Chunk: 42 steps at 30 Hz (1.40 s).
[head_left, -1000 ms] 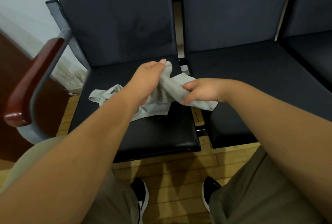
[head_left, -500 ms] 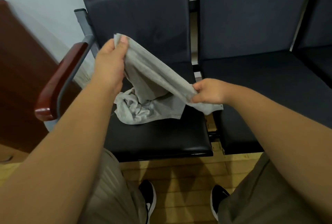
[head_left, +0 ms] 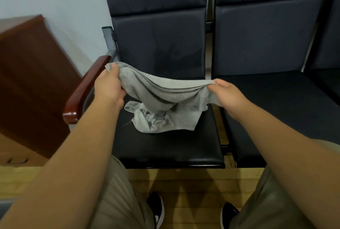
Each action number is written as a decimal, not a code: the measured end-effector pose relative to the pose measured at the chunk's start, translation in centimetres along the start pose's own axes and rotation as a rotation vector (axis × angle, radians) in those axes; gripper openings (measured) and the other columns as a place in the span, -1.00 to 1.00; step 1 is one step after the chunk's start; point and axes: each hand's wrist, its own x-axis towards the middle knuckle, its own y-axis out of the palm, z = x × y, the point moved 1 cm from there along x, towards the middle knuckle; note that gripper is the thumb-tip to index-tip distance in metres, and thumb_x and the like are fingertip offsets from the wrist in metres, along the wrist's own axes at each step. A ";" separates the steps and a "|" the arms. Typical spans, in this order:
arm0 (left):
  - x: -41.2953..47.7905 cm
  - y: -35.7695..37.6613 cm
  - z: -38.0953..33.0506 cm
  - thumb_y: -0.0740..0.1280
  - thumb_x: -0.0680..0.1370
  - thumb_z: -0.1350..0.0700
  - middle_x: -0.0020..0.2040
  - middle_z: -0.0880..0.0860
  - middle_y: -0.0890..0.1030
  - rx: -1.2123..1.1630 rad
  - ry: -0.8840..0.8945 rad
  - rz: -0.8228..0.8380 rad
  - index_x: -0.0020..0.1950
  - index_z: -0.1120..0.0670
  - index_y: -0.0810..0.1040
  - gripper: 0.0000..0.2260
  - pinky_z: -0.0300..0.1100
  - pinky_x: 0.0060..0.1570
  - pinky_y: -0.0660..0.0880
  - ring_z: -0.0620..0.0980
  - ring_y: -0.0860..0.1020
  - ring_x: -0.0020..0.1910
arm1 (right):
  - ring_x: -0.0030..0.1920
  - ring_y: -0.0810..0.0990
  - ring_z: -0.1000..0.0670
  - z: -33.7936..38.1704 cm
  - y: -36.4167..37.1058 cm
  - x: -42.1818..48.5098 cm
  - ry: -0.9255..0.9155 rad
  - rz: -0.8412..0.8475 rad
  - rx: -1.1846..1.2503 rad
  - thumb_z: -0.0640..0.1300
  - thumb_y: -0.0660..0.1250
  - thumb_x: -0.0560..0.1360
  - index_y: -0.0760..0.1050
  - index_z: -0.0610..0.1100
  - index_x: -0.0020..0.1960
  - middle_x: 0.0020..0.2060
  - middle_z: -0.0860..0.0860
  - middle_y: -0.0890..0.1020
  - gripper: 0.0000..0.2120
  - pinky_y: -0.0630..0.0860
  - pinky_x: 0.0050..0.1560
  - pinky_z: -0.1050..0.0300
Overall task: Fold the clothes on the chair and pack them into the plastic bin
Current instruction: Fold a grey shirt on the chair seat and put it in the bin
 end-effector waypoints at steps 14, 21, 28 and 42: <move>-8.1 0.2 -11.8 0.27 0.75 0.06 0.19 0.15 0.74 -0.212 -0.027 0.223 0.36 0.21 0.59 -0.71 0.08 0.22 0.65 0.09 0.73 0.14 | -0.04 0.69 0.01 15.0 -0.8 -10.0 -0.324 -0.157 0.322 0.08 0.35 0.65 0.69 -0.11 0.06 0.00 -0.12 0.74 -0.73 0.62 0.06 0.04; -12.5 -0.9 -19.4 0.29 0.73 0.09 0.19 0.17 0.72 -0.374 -0.086 0.380 0.18 0.26 0.69 -0.73 0.08 0.15 0.67 0.10 0.73 0.14 | 0.17 0.73 -0.22 21.2 -2.1 -14.0 -0.247 -0.062 0.769 0.02 0.41 0.62 0.71 -0.12 0.26 0.14 -0.18 0.74 -0.70 0.63 0.26 -0.27; -10.4 -1.8 -19.9 0.33 0.72 0.00 0.14 0.08 0.76 -0.209 0.034 0.272 0.33 0.16 0.63 -0.70 0.07 0.26 0.63 0.04 0.74 0.12 | 0.12 0.71 -0.19 22.2 -4.3 -11.9 -0.332 -0.286 0.226 0.16 0.40 0.57 0.68 -0.18 0.11 0.01 -0.12 0.75 -0.60 0.63 0.11 -0.08; 0.3 -7.1 -6.3 0.47 0.59 -0.12 -0.05 -0.02 0.72 0.375 0.129 -0.024 -0.10 -0.03 0.69 -0.82 0.09 0.18 0.65 0.03 0.71 0.06 | -0.08 0.60 0.02 9.4 -2.5 -1.8 -0.279 -0.351 -0.642 0.00 0.38 0.65 0.65 -0.08 0.01 -0.07 0.00 0.65 -0.84 0.45 -0.23 0.19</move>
